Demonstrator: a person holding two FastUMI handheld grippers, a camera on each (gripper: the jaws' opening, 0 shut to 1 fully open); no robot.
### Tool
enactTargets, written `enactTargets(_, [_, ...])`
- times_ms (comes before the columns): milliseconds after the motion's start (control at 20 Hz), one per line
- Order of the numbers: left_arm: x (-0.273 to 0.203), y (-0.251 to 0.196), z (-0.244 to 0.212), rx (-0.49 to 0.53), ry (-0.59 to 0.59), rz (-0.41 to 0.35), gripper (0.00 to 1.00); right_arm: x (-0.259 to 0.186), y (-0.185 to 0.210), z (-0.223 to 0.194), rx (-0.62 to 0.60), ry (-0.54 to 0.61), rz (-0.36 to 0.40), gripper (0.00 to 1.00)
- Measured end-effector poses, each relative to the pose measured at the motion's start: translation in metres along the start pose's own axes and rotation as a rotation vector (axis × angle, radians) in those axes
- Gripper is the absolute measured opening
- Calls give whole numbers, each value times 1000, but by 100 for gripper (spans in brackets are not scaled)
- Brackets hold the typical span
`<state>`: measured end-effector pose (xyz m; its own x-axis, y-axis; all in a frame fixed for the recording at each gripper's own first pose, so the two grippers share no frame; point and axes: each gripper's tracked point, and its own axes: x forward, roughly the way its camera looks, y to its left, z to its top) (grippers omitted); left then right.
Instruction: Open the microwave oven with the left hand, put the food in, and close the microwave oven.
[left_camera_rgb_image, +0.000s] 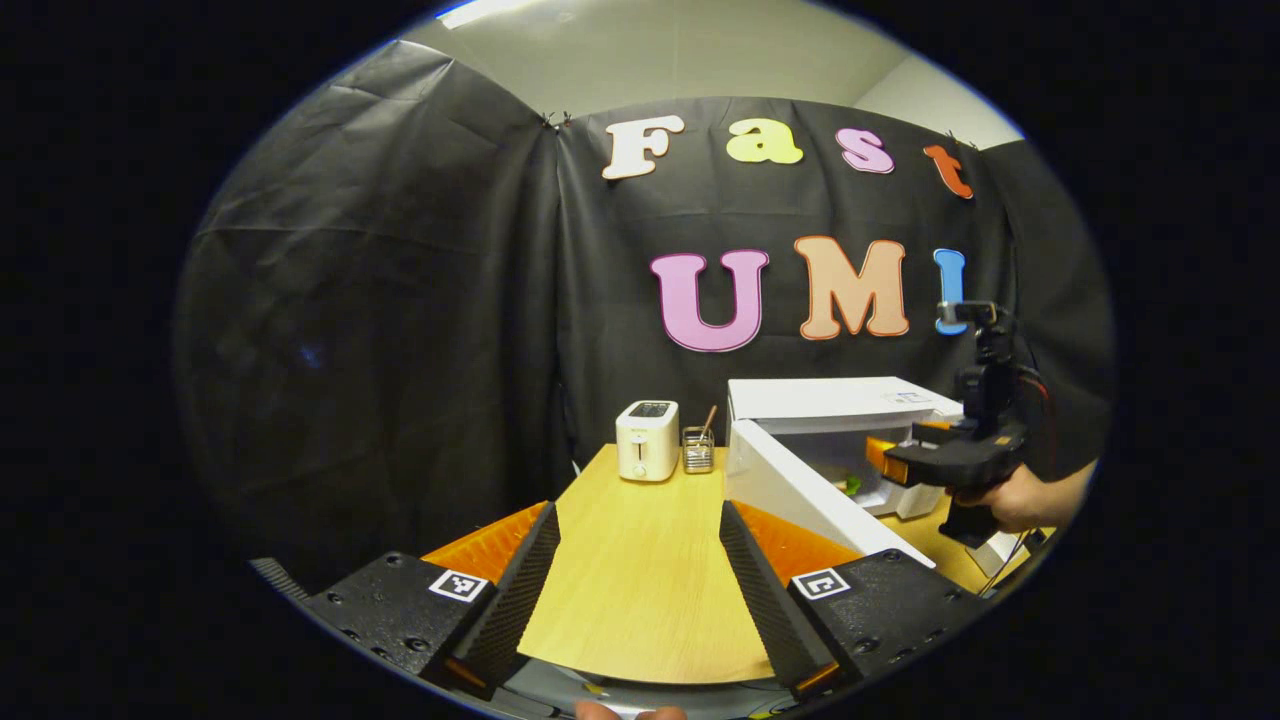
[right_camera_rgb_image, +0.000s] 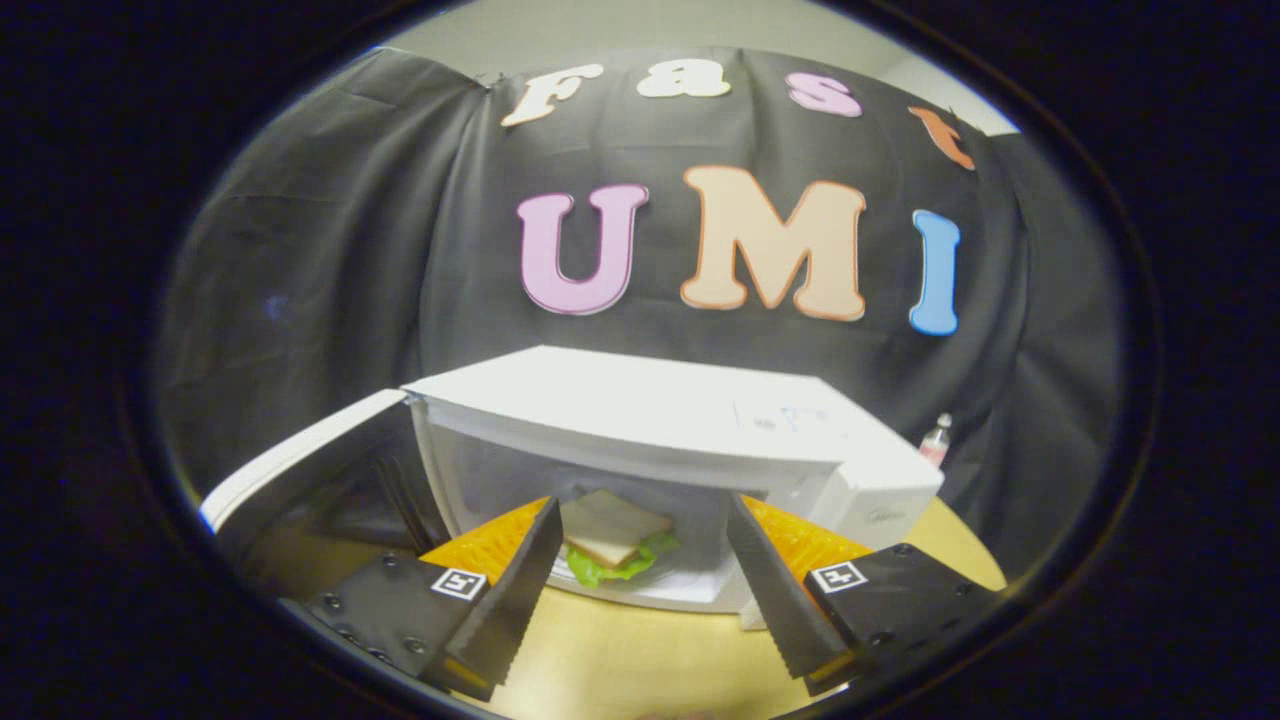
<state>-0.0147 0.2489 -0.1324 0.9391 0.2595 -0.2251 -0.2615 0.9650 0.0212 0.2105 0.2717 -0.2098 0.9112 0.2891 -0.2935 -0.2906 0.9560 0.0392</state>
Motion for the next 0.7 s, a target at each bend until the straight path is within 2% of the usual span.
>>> enactTargets(50, [2,1,-4,6,6,2,93,-7,-5,13,-4,-23,1,95])
enactTargets(150, [8,11,-16,37,32,36,66,-20,-14,31,0,-37,11,96])
enactTargets(250, [8,19,-40,63,98,84,10,-30,-20,44,6,-38,22,97])
enactTargets(300, [11,10,-52,59,123,52,5,-37,-26,52,8,-53,18,96])
enactTargets(350, [5,4,-61,60,149,24,10,-41,-32,61,11,-73,11,97])
enactTargets(400, [7,-2,-66,67,159,-2,2,-45,-38,69,17,-88,3,96])
enactTargets(450, [5,1,-71,88,167,22,2,-50,-44,78,24,-102,-2,100])
enactTargets(500, [8,0,-80,99,186,5,0,-54,-50,87,26,-114,-8,96])
enactTargets(600, [5,-24,-107,103,247,-90,0,-62,-61,103,22,-142,-20,96])
enactTargets(650, [5,-30,-119,120,274,-102,0,-65,-63,107,21,-149,-24,100])
enactTargets(700, [5,-31,-129,136,292,-111,0,-67,-67,113,16,-163,-27,96])
